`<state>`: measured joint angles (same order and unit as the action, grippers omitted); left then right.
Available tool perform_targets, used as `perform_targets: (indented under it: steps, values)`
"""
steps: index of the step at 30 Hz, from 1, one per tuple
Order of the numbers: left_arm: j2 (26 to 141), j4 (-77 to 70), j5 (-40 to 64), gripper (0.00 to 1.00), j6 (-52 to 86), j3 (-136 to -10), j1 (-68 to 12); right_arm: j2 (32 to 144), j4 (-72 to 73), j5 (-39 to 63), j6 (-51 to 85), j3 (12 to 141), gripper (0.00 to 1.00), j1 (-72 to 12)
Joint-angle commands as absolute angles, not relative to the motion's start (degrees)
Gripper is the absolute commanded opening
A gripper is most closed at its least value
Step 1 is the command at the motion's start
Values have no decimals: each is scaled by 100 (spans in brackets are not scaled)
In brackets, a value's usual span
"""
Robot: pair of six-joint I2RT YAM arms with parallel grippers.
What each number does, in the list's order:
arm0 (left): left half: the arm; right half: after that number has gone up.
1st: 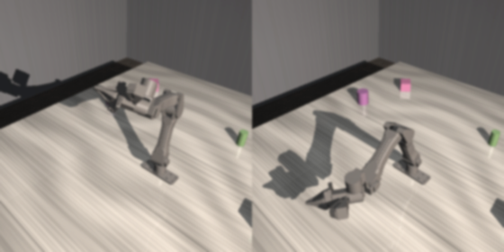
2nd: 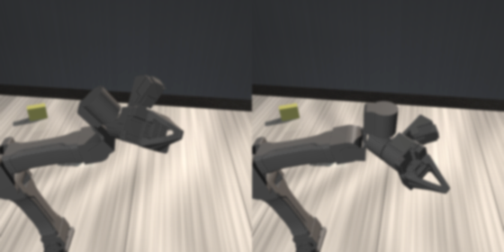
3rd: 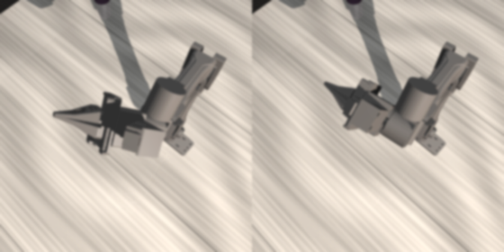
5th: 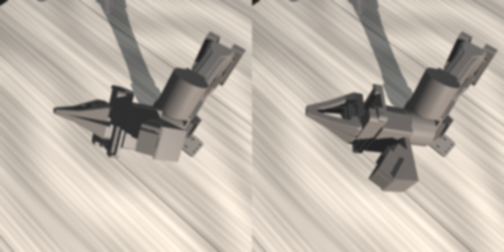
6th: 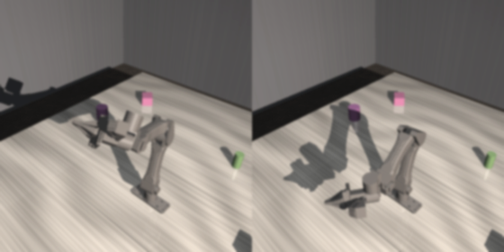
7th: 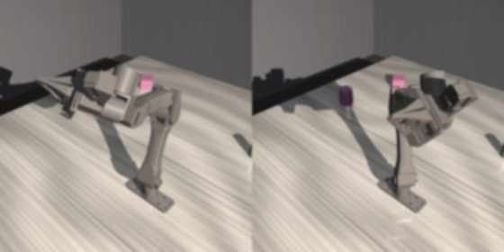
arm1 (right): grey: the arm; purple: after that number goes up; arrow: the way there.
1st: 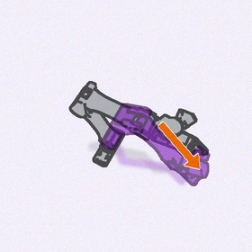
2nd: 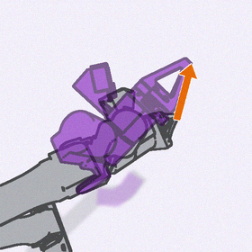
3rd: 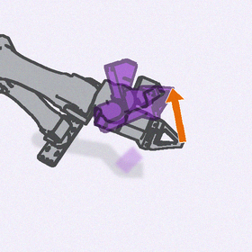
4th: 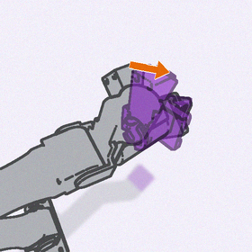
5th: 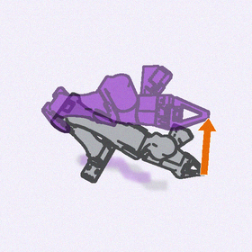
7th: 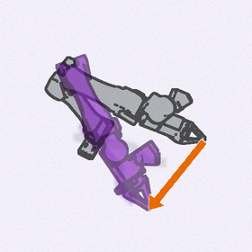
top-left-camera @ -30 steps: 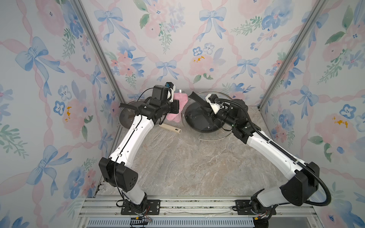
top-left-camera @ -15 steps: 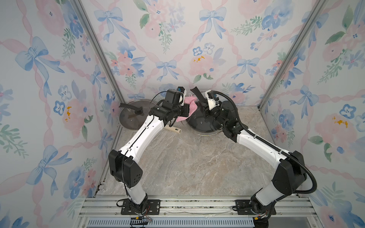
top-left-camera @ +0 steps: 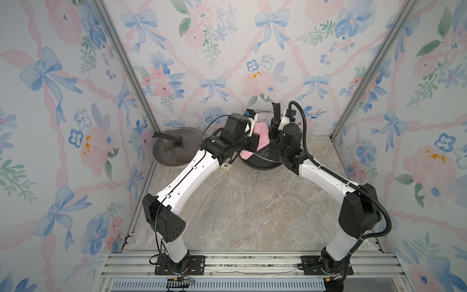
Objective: Wipe the pot lid with a cloth
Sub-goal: Wipe the pot lid, then place the pot lid on the cooking pot.
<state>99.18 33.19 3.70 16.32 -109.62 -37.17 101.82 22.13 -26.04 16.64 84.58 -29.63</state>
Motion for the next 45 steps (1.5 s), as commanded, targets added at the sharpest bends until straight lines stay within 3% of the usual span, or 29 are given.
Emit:
perform_targets:
  steps: [1,10,23,28,35,45]
  values:
    - [10291,3348,498,4,1641,-11050,-3815,10342,2869,-2958,2632,9230,0,-3050]
    - [10438,3356,216,3,2002,-10245,-3973,10717,2598,-3209,3276,9843,0,-2930]
    - [8535,3507,-1194,5,2199,-8599,-3419,12079,3377,-3123,510,10852,0,-2868]
    - [8126,3507,-1524,5,2173,-8317,-3419,12709,2847,-2843,474,11495,0,-2766]
    - [7683,3507,-1989,5,2539,-8000,-3410,13252,3376,-2492,202,11504,0,-2646]
    - [7333,3516,-2379,5,2816,-7849,-3406,13543,2790,-2397,35,11493,0,-2639]
